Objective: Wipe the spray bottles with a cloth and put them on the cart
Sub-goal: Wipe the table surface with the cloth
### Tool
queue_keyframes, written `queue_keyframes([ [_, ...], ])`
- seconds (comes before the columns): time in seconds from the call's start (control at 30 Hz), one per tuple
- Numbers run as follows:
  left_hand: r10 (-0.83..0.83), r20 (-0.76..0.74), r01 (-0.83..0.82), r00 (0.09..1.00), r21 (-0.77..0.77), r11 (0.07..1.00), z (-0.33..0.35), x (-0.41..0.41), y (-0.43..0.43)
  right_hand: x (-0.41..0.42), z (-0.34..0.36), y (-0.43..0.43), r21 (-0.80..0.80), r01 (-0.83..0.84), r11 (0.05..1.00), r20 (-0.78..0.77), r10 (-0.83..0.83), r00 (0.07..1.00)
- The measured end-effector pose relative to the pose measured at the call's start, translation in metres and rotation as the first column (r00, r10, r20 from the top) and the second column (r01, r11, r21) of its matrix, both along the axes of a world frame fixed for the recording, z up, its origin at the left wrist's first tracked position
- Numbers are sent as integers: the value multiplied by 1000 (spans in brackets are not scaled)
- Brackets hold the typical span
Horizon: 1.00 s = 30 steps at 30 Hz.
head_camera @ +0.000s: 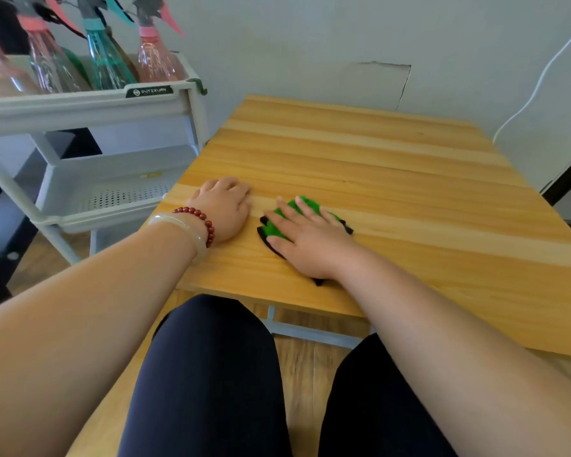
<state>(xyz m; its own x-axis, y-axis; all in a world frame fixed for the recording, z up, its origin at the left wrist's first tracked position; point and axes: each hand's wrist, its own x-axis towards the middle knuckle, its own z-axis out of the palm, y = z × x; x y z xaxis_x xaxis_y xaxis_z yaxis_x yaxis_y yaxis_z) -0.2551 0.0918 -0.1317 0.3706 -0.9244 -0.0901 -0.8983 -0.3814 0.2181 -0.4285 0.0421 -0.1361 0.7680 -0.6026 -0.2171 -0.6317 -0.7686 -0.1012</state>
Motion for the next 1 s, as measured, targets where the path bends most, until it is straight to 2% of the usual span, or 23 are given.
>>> queue_keyframes([
  [0.07,-10,7,10,1000,-2,1000,-3,3,-5,-4,1,-26,-26,43,999,2,-43,999],
  [0.13,-17,11,17,1000,-18,1000,-7,5,-7,-12,1,-59,-62,242,968,2,-242,970],
  [0.2,-16,24,17,1000,-39,999,-11,6,-8,-13,2,-80,-49,455,889,-10,-456,890],
  [0.23,-13,31,14,999,-47,999,-12,6,-9,-7,1,-82,-43,508,860,-21,-509,860],
  [0.3,-11,41,13,999,-55,998,-14,7,-10,16,-1,-69,-46,454,890,-9,-455,890],
  [0.4,-4,46,7,999,-79,997,-16,8,-11,43,-6,-41,-53,115,992,15,-114,993],
  [0.47,-4,38,8,999,-88,996,-17,10,-11,41,-4,-53,-50,18,999,-1,-18,1000],
  [0.53,-8,33,10,999,-84,996,-17,11,-12,30,-1,-83,-67,120,990,-15,-122,992],
  [0.63,-2,37,5,999,-84,996,-18,10,-13,18,0,-116,-59,412,909,-13,-413,910],
  [0.7,4,38,-1,999,-87,996,-18,11,-13,30,-2,-111,-63,468,882,-6,-469,883],
  [0.77,5,40,-1,999,-90,996,-19,12,-13,51,-3,-89,-66,359,931,16,-358,933],
  [0.83,7,42,-3,999,-107,994,-21,12,-13,65,-7,-67,-74,150,986,23,-149,989],
  [0.9,10,37,-5,999,-122,992,-22,11,-13,63,-6,-65,-52,-2,999,5,2,1000],
  [0.93,8,36,-3,999,-121,993,-22,11,-13,57,-3,-75,-49,-28,998,-3,28,1000],
  [1.0,-1,27,4,1000,-108,994,-20,11,-13,41,1,-102,-61,80,995,-20,-81,996],
])
